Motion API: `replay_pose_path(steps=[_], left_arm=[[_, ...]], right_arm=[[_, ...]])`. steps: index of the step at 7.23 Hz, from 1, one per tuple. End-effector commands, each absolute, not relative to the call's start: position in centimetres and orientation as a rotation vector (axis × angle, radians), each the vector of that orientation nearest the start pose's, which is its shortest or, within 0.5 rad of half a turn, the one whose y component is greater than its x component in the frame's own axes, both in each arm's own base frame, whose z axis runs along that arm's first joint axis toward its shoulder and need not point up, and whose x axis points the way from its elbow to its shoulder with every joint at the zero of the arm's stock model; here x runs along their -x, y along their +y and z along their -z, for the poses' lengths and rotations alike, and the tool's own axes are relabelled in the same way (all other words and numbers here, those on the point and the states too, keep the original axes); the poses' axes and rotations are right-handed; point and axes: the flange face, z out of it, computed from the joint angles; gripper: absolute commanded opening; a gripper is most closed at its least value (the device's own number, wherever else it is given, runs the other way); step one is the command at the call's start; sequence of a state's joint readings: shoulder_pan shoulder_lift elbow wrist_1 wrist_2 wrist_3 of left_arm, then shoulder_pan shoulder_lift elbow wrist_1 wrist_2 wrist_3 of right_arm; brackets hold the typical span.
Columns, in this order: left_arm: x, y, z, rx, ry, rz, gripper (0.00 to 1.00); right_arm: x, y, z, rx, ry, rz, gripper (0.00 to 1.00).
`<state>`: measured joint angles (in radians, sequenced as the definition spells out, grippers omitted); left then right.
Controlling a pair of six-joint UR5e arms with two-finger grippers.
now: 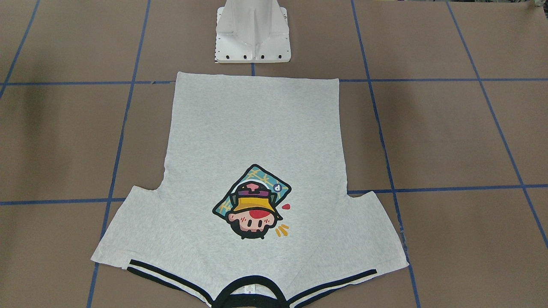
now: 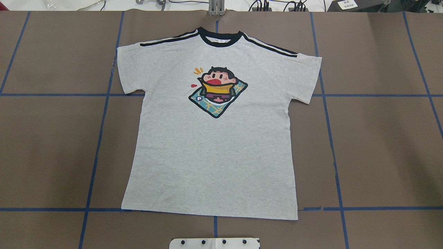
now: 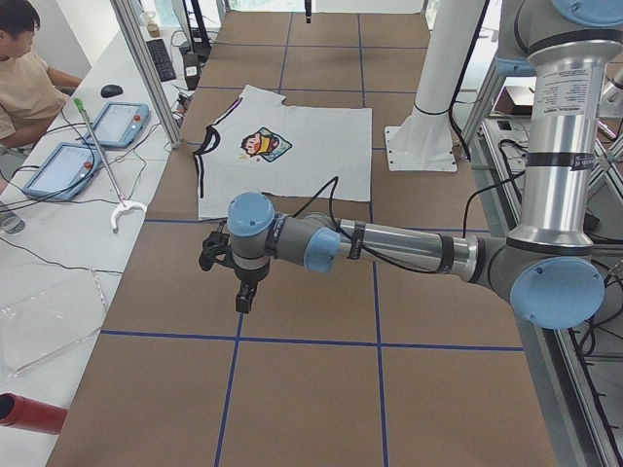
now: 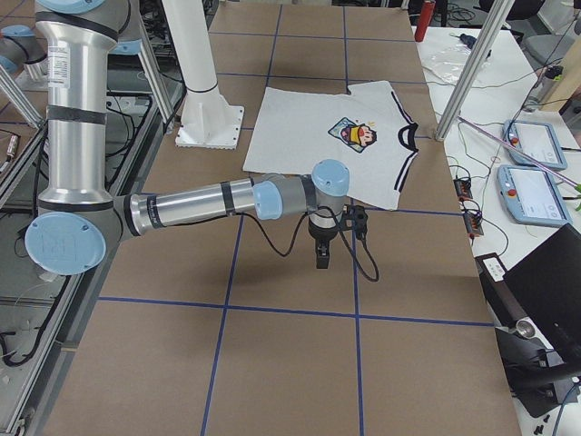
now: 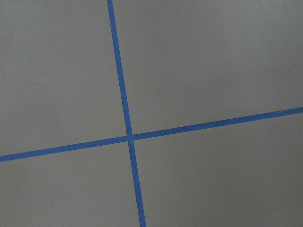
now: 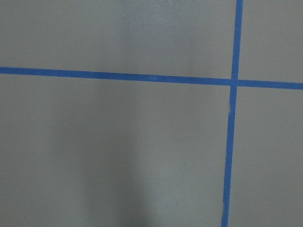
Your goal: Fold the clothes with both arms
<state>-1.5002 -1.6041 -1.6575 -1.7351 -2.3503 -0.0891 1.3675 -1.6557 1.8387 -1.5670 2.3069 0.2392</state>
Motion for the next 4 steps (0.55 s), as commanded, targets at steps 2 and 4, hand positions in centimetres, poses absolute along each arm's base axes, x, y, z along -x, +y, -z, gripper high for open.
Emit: replay_pose_path(steps=[2,4], left_arm=[[2.59,-52.94,-56.82,-0.254,0.797,-0.109,1.00],[2.61,-52.93,-56.27,-0.268,0.795,-0.118,1.00]], right_arm=[[2.48,-46.52,-56.84,-0.023,-0.756,0.039,1.00],[2.51,-46.64,-56.77,-0.024,-0.756,0.038,1.00]])
